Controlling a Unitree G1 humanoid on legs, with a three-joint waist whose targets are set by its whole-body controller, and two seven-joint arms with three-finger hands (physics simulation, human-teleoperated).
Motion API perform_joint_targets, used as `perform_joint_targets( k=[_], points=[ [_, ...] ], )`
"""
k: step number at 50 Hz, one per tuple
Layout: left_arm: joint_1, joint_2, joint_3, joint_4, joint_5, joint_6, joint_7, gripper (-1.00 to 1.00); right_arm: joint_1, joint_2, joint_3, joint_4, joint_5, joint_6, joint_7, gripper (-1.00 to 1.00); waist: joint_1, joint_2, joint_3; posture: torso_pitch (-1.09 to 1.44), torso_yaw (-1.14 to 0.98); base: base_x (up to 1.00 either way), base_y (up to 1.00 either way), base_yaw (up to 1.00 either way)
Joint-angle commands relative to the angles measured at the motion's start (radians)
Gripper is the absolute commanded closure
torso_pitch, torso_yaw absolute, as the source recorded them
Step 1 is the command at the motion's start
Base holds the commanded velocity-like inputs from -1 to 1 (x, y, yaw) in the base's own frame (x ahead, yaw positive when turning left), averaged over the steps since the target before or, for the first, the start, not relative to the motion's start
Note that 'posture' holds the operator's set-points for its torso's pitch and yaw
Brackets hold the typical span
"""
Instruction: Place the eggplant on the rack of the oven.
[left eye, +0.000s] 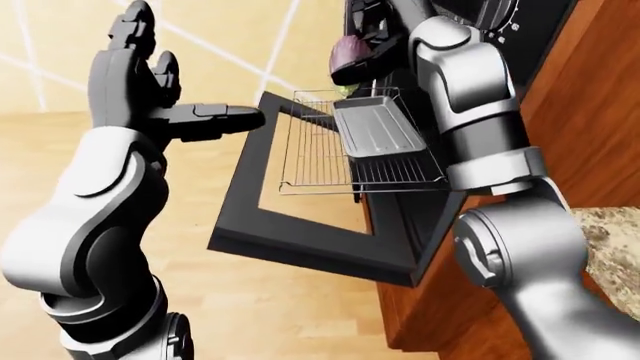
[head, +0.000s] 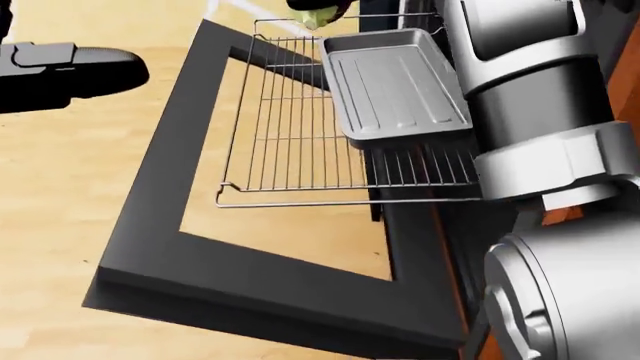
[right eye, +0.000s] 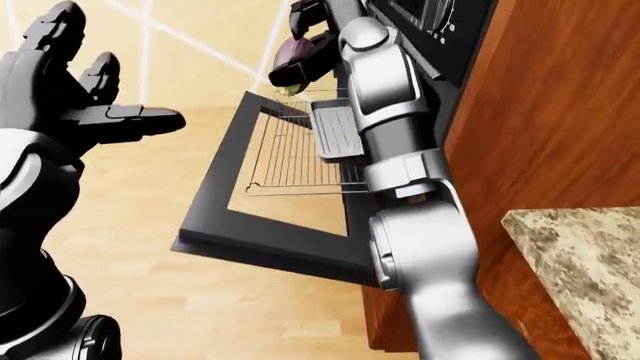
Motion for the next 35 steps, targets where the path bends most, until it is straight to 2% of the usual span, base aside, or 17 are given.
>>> perform_joint_targets(
  k=[1,3,4,6,9,14,16,18,19,20,24,28,30,32,33,34,35],
  points=[
    [-0.026,0.005,0.001,-0.016,-0.001,-0.022,-0.001,-1.00,-0.040,-0.013,-0.009,-0.033,0.000,-0.028,-0.005,1.00,-0.003,-0.002,-0.023,0.00,0.00,0.12,0.00,0.00],
    [-0.024,0.005,0.000,-0.015,-0.001,-0.025,-0.002,-1.00,-0.043,-0.015,-0.009,-0.028,0.000,-0.031,-0.003,1.00,0.002,-0.062,-0.036,0.00,0.00,0.12,0.00,0.00],
    [-0.026,0.005,0.000,-0.015,-0.001,-0.024,-0.002,-1.00,-0.046,-0.016,-0.009,-0.026,-0.001,-0.031,-0.002,1.00,-0.003,-0.026,-0.026,0.00,0.00,0.12,0.00,0.00],
    [-0.026,0.004,-0.001,-0.015,-0.001,-0.024,-0.001,-1.00,-0.049,-0.016,-0.009,-0.020,-0.002,-0.032,-0.002,1.00,-0.004,-0.045,-0.024,0.00,0.00,0.12,0.00,0.00],
    [-0.026,0.004,-0.001,-0.011,0.000,-0.027,-0.003,-1.00,-0.054,-0.014,-0.009,-0.013,-0.002,-0.035,-0.004,1.00,-0.006,-0.028,-0.030,0.00,0.00,0.13,0.00,0.00],
    [-0.028,0.007,0.005,-0.017,-0.005,-0.018,-0.002,-1.00,-0.054,-0.011,-0.007,-0.012,-0.004,-0.034,-0.005,1.00,-0.008,0.018,-0.014,0.00,0.00,0.12,0.00,0.00],
    [-0.030,0.008,0.009,-0.022,-0.008,-0.012,0.000,-1.00,-0.048,-0.010,-0.007,-0.021,-0.005,-0.031,-0.005,1.00,-0.015,0.054,-0.017,0.00,0.00,0.12,0.00,0.00],
    [-0.030,0.009,0.008,-0.019,-0.008,-0.016,0.000,-1.00,-0.047,-0.010,-0.007,-0.024,-0.005,-0.029,-0.005,1.00,-0.022,0.117,-0.034,0.00,0.00,0.12,0.00,0.00],
    [-0.030,0.008,0.004,-0.018,-0.008,-0.018,0.001,-1.00,-0.038,-0.008,-0.008,-0.032,-0.004,-0.026,-0.005,1.00,-0.016,0.068,-0.024,0.00,0.00,0.12,0.00,0.00],
    [-0.030,0.008,0.004,-0.019,-0.008,-0.017,0.002,-1.00,-0.034,-0.008,-0.008,-0.033,-0.004,-0.027,-0.005,1.00,-0.023,0.091,-0.024,0.00,0.00,0.12,0.00,0.00],
    [-0.030,0.007,0.002,-0.019,-0.008,-0.018,0.003,-1.00,-0.032,-0.006,-0.008,-0.033,-0.004,-0.028,-0.005,1.00,-0.015,0.063,-0.032,0.00,0.00,0.12,0.00,0.00],
    [-0.029,0.006,0.001,-0.016,-0.007,-0.022,0.002,-1.00,-0.035,-0.006,-0.008,-0.032,-0.004,-0.028,-0.006,1.00,-0.010,0.025,-0.022,0.00,0.00,0.12,0.00,0.00],
    [-0.030,0.006,0.001,-0.018,-0.008,-0.020,0.003,-1.00,-0.034,-0.006,-0.008,-0.035,-0.004,-0.025,-0.006,1.00,-0.004,-0.005,-0.023,0.00,0.00,0.12,0.00,0.00],
    [-0.031,0.006,0.001,-0.018,-0.008,-0.019,0.003,-1.00,-0.032,-0.006,-0.007,-0.039,-0.004,-0.023,-0.006,1.00,0.002,-0.064,-0.033,0.00,0.00,0.12,0.00,0.00],
    [-0.030,0.007,0.001,-0.016,-0.008,-0.021,0.002,-1.00,-0.031,-0.006,-0.008,-0.039,-0.003,-0.024,-0.006,1.00,-0.004,-0.024,-0.022,0.00,0.00,0.12,0.00,0.00],
    [-0.030,0.006,0.001,-0.016,-0.008,-0.021,0.003,-1.00,-0.030,-0.007,-0.008,-0.039,-0.003,-0.024,-0.006,1.00,-0.003,-0.038,-0.021,0.00,0.00,0.12,0.00,0.00],
    [-0.030,0.006,0.000,-0.015,-0.007,-0.022,0.003,-1.00,-0.030,-0.005,-0.008,-0.038,-0.003,-0.026,-0.006,1.00,-0.004,-0.041,-0.022,0.00,0.00,0.12,0.00,0.00]
  ],
)
